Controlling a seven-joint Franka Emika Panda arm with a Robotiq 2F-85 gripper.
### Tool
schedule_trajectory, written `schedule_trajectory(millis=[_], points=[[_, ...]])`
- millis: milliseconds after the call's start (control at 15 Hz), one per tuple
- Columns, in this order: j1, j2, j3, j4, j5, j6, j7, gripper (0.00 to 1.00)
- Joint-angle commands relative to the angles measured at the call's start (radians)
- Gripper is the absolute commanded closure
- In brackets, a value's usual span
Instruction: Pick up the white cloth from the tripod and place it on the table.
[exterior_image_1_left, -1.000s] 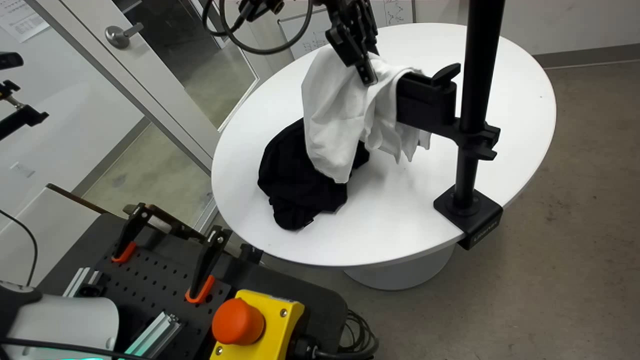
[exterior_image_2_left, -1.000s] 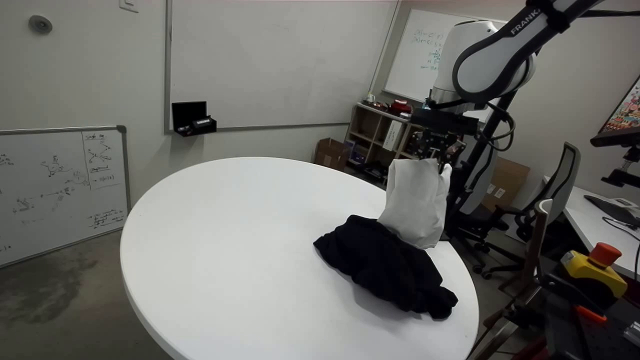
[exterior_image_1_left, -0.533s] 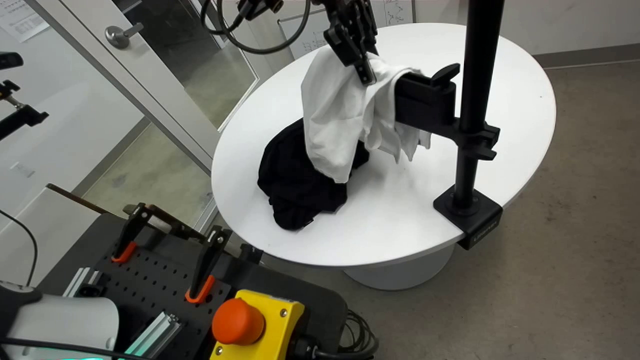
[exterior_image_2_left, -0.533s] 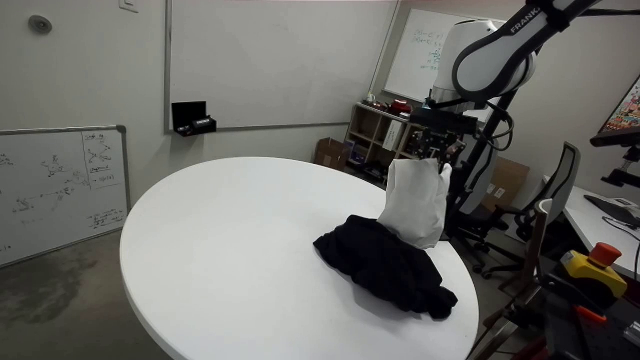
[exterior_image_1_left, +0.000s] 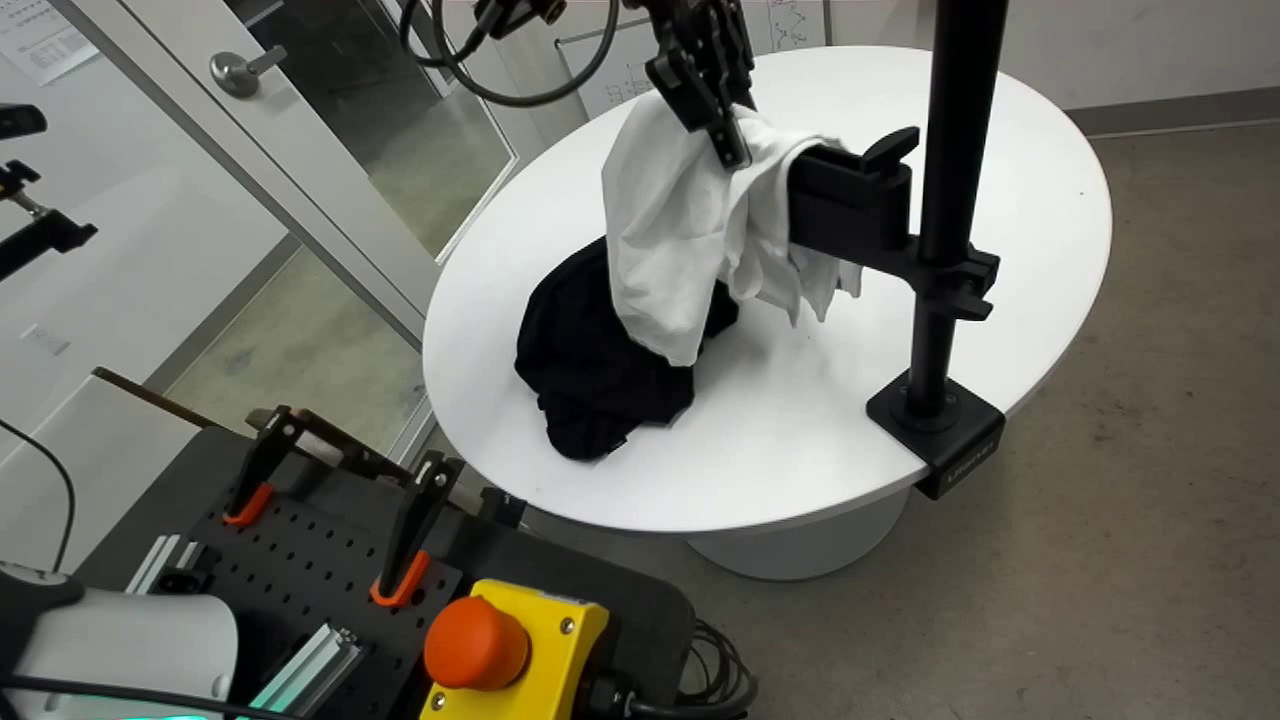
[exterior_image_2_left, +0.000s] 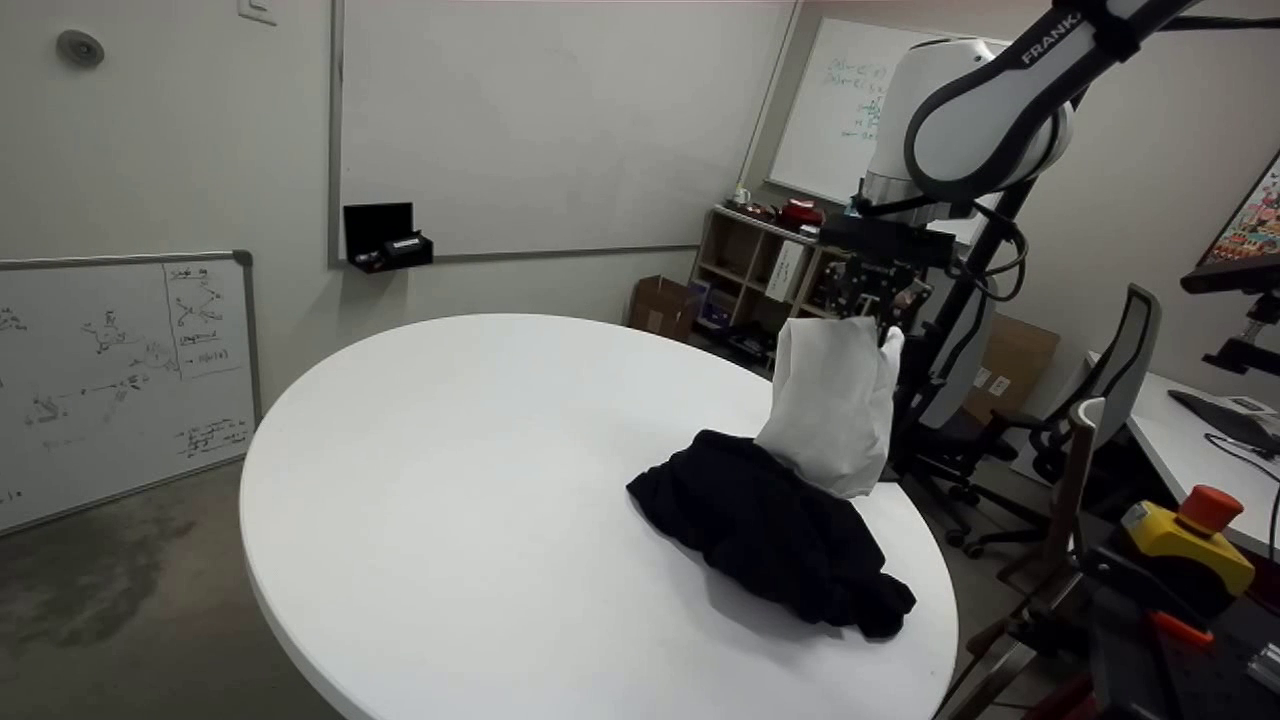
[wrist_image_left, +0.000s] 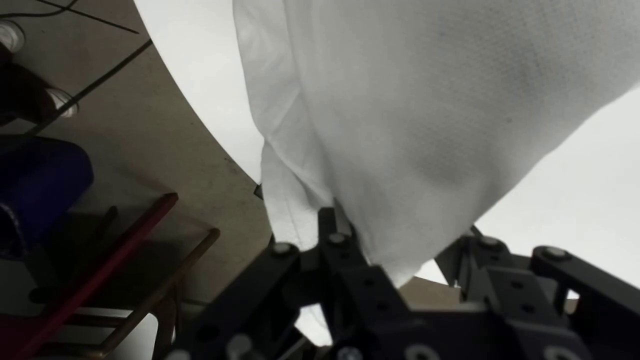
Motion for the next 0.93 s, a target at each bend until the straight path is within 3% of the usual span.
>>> schedule_trajectory(millis=[0,133,200,333,400,533,733,867], points=[[0.015,-0.05,0.016,0.009,0.015,-0.029,-0.022,0.5],[0.016,-0.057,0.022,0.015,0.016,-0.031,-0.025,0.44],[0.017,-0.066,0.028,0.017,0.016,-0.037,-0.025,0.33],[0.019,-0.084,0.041,0.021,0.016,-0.044,-0.026,0.28],[0.018,-0.092,0.048,0.026,0.016,-0.045,-0.029,0.58],[0.015,-0.103,0.061,0.034,0.019,-0.05,-0.034,0.56],[0.012,-0.109,0.069,0.039,0.015,-0.06,-0.031,0.77],[0.011,-0.109,0.068,0.04,0.012,-0.068,-0.024,0.38]])
